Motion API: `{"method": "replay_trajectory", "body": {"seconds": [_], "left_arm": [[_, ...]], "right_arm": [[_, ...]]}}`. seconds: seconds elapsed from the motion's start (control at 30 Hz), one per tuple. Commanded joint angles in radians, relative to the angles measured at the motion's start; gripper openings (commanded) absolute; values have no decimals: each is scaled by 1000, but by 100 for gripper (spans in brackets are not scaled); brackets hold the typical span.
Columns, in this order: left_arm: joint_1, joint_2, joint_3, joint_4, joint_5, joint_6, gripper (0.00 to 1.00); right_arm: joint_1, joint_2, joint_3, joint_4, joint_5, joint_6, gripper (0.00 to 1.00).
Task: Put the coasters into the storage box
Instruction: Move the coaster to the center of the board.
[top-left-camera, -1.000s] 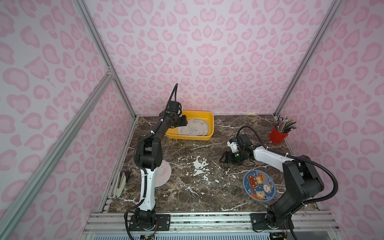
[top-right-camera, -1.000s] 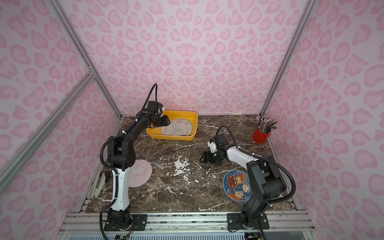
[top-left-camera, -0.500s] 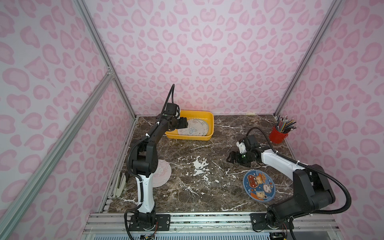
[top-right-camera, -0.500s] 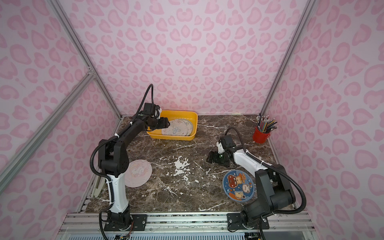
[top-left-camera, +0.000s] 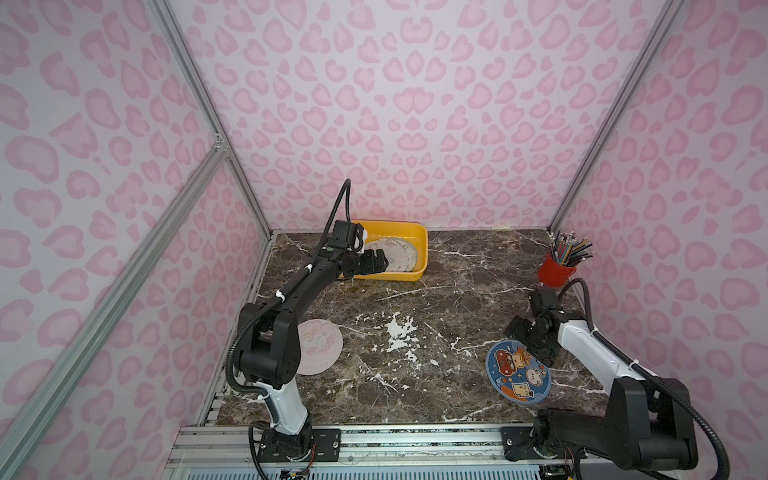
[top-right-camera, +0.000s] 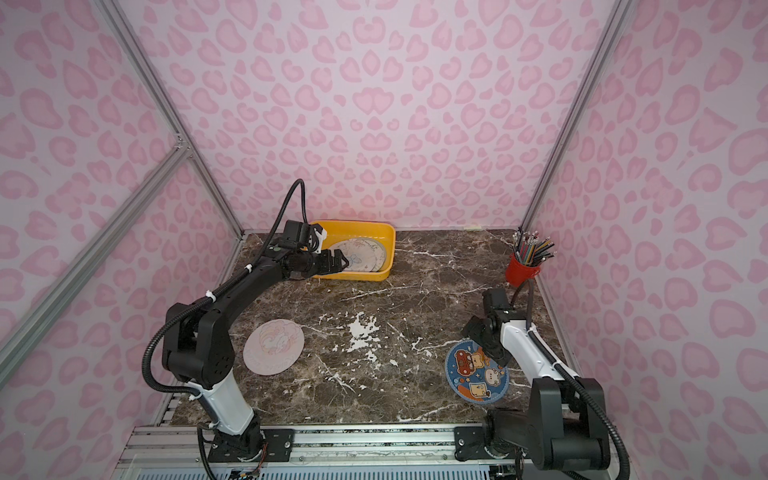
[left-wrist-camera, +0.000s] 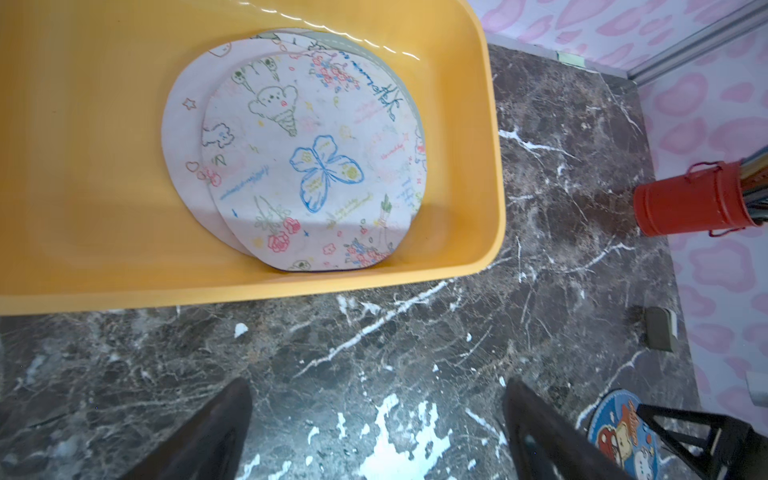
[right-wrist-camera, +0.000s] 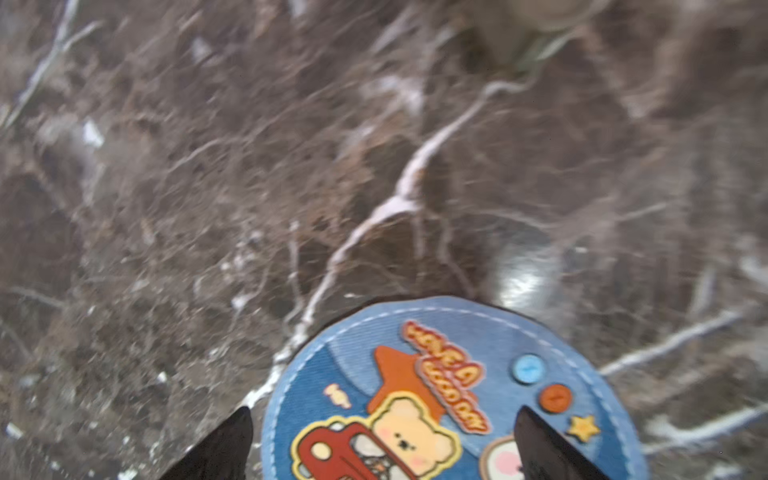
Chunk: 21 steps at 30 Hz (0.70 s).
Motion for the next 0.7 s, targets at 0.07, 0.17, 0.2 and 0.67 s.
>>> {"method": "replay_trajectory", "body": {"seconds": [0.07, 0.17, 0.2, 0.67], "left_arm": [[-22, -64, -60, 4, 13, -18, 100], [-29, -86, -77, 3, 14, -23, 100], [-33, -89, -78, -1, 15, -23, 100], [-62, -114, -104, -15, 15, -27, 100]], "right_arm": [[-137, -90, -19, -64, 130, 49, 99], [-245, -136, -53, -44, 113, 35, 99], [-278, -150, -63, -39, 112, 28, 99], [-500, -138, -174, 0, -82, -57, 99]]}}
